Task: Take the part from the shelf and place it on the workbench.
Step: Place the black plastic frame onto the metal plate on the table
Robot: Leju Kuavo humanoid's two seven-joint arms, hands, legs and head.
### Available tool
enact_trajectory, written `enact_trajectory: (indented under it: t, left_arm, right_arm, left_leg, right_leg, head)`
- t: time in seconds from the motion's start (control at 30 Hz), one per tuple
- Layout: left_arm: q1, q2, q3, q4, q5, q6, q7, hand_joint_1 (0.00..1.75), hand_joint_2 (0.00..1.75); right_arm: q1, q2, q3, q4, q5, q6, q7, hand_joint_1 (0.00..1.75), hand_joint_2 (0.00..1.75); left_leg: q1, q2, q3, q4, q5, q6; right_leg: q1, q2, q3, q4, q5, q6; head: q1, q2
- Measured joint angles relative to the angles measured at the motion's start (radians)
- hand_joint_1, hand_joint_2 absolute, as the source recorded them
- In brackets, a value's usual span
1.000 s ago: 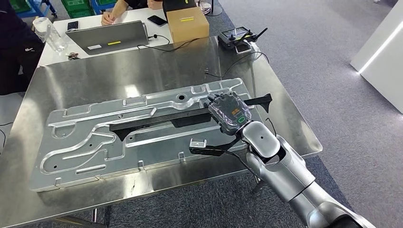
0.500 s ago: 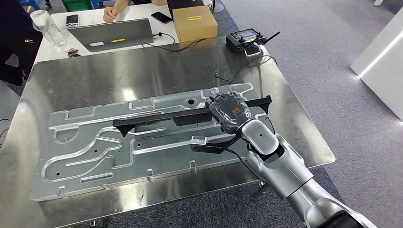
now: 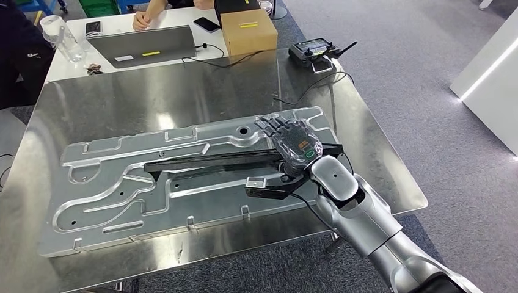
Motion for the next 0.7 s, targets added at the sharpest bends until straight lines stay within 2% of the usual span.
enact_trajectory:
  t: [0.7]
  left_arm:
    - [0.0, -0.002, 0.018, 0.0, 0.012, -0.006, -0.001, 0.0, 0.0]
  right_arm:
    - [0.009, 0.0, 0.0, 0.002, -0.007, 0.0, -0.004, 0.0, 0.0]
  left_leg:
    - [0.002, 0.001, 0.001, 0.0, 0.001, -0.001]
  right_leg:
    - [0.002, 0.0, 0.0, 0.002, 0.0, 0.0]
  head:
    - [0.0, 0.0]
